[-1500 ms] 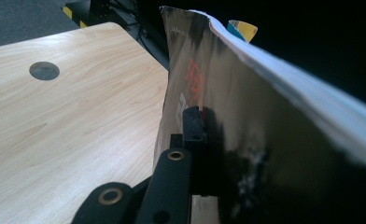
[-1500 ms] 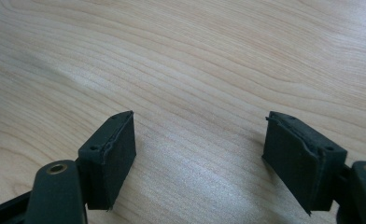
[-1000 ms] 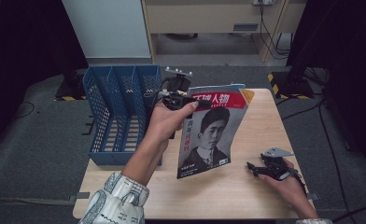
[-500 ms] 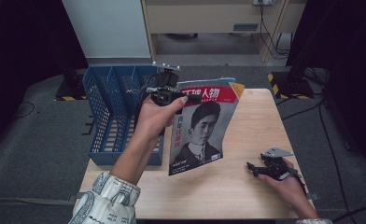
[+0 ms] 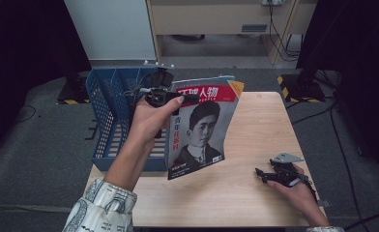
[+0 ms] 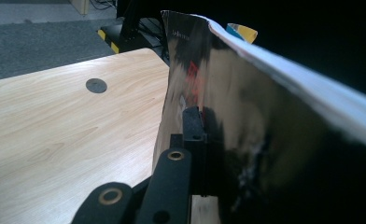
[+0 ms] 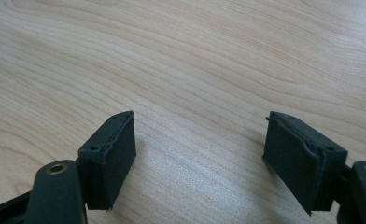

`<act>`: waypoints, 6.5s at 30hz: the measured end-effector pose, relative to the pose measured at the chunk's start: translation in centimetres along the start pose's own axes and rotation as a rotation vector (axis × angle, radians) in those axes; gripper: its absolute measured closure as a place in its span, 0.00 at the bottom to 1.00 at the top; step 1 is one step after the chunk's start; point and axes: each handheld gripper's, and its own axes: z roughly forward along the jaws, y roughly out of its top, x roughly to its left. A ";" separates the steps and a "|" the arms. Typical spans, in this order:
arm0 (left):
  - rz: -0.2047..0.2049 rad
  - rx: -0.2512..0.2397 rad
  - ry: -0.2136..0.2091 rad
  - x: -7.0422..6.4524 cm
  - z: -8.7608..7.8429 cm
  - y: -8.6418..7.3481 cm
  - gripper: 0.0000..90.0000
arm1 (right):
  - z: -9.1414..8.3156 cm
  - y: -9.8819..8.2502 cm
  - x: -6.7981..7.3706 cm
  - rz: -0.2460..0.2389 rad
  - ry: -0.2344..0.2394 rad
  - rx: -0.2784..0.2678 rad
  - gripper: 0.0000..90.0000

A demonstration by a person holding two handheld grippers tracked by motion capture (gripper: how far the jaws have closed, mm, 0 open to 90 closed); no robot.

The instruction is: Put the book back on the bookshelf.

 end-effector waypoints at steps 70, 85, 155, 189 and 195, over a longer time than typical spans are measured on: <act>-0.165 -0.165 0.180 8.9 -14.2 -3.1 0.96 | 0.0 0.0 0.2 0.006 0.002 0.000 0.28; -0.184 -0.197 0.232 10.1 -16.2 -3.7 0.96 | 0.0 0.0 0.2 0.005 0.002 0.000 0.28; -0.233 -0.272 0.454 14.4 -23.4 -5.7 0.96 | 0.1 0.0 0.2 -0.005 -0.001 -0.003 0.28; -0.223 -0.271 0.572 18.6 -21.1 -5.2 0.96 | 0.1 0.0 0.2 -0.004 -0.004 -0.002 0.28; -0.213 -0.278 0.567 18.8 -19.9 -5.0 0.96 | 0.1 0.0 0.2 -0.001 -0.003 -0.001 0.28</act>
